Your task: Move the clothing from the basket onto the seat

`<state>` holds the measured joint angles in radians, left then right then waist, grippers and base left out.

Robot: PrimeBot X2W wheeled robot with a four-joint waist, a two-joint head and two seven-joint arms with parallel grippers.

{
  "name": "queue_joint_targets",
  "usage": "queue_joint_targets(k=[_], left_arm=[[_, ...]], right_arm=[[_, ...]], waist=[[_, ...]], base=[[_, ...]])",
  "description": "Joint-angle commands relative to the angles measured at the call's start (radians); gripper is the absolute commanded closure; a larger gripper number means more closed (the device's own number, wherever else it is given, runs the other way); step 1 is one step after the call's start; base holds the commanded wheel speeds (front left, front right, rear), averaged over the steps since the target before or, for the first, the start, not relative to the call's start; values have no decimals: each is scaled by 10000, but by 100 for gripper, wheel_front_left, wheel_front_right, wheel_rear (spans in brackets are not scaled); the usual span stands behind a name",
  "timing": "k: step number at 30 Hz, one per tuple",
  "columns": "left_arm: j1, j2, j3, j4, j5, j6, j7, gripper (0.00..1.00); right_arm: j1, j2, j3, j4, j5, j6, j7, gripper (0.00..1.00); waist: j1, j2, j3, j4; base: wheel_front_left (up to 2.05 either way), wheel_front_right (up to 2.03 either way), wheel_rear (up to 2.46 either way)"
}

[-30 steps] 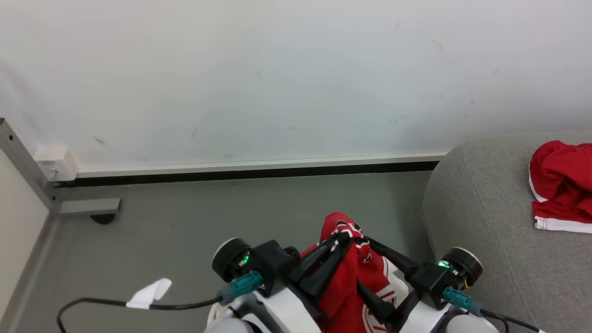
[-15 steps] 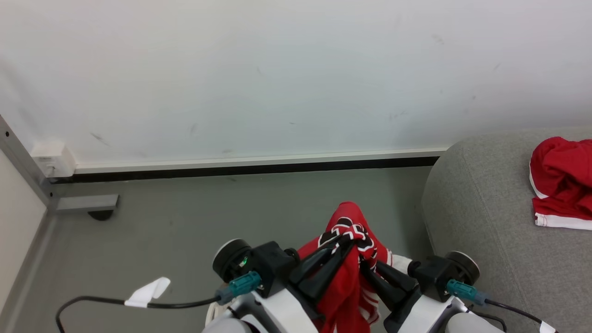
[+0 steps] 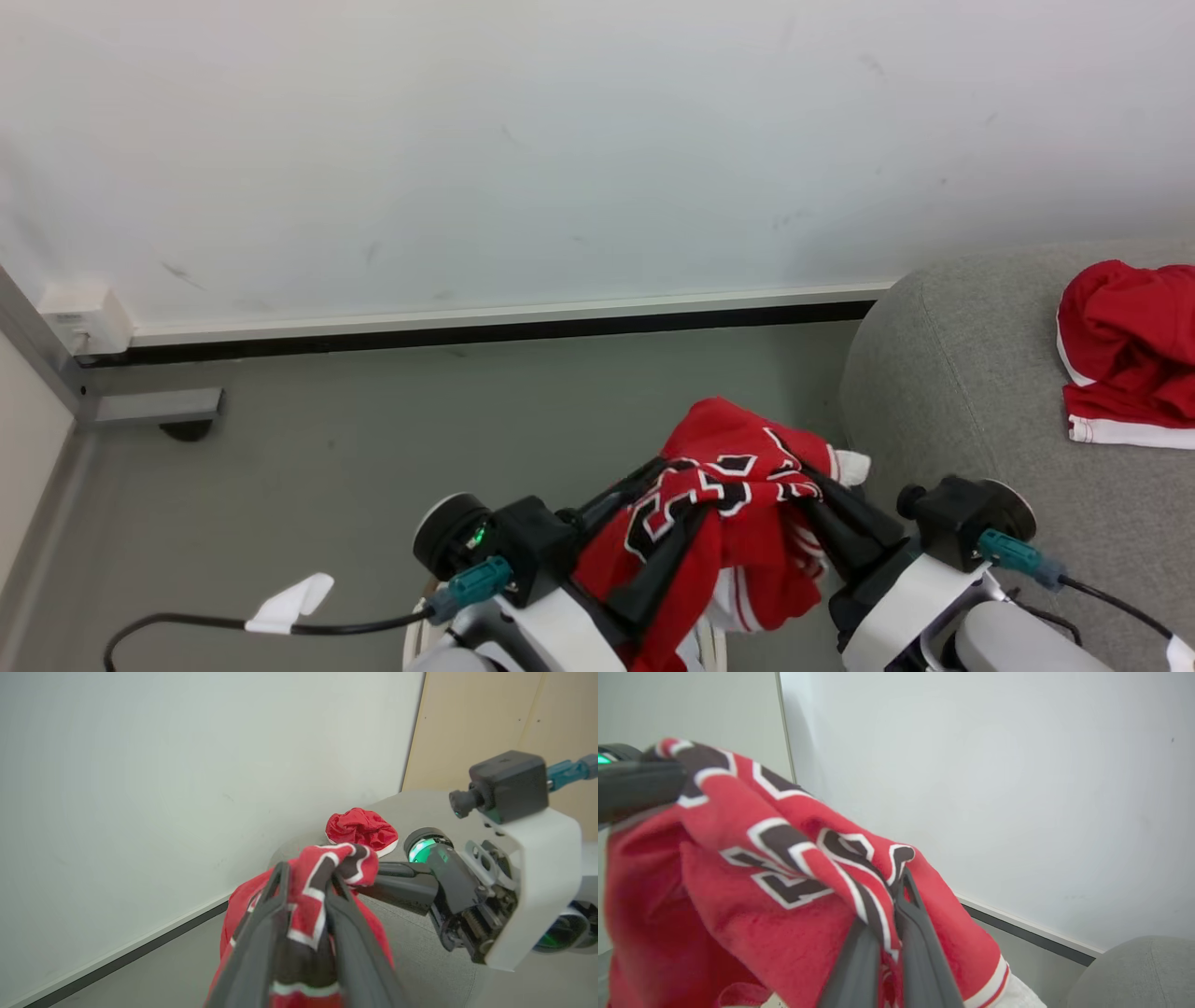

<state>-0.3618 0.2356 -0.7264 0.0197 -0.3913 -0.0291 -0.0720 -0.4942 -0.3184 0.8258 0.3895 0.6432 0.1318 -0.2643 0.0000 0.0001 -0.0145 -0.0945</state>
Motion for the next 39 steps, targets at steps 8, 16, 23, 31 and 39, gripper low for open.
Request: queue_joint_targets(k=[8,16,23,31,39], left_arm=[[175,-85,-67,611,-10,99,-297,0],[88,-335,-383,1078,-1,-68,-511,0],[-42,-438,-455,1340,-23,-83,-639,0],[-232,-504,-549,1514,-2,-96,-761,0],[-728,-416,-670,1385,247,-152,-661,0]], right_arm=[[325,-610,-1177,-419,-257,-22,-1,100],[577,-1026,-1861,-823,-433,-22,-1,100],[770,-1273,-2206,-1104,-529,-24,-1,100],[934,-1515,-2586,-1310,-478,-24,-1,100],[984,-1327,-3559,-1380,-614,-22,-1,100]], waist=[[0,-1,142,-420],[0,-1,287,-1161],[0,-1,463,-1977],[0,-1,687,-2667],[0,-1,1513,-2620]], base=[[0,0,0],[0,0,0],[0,0,0],[0,0,0],[0,0,0]])
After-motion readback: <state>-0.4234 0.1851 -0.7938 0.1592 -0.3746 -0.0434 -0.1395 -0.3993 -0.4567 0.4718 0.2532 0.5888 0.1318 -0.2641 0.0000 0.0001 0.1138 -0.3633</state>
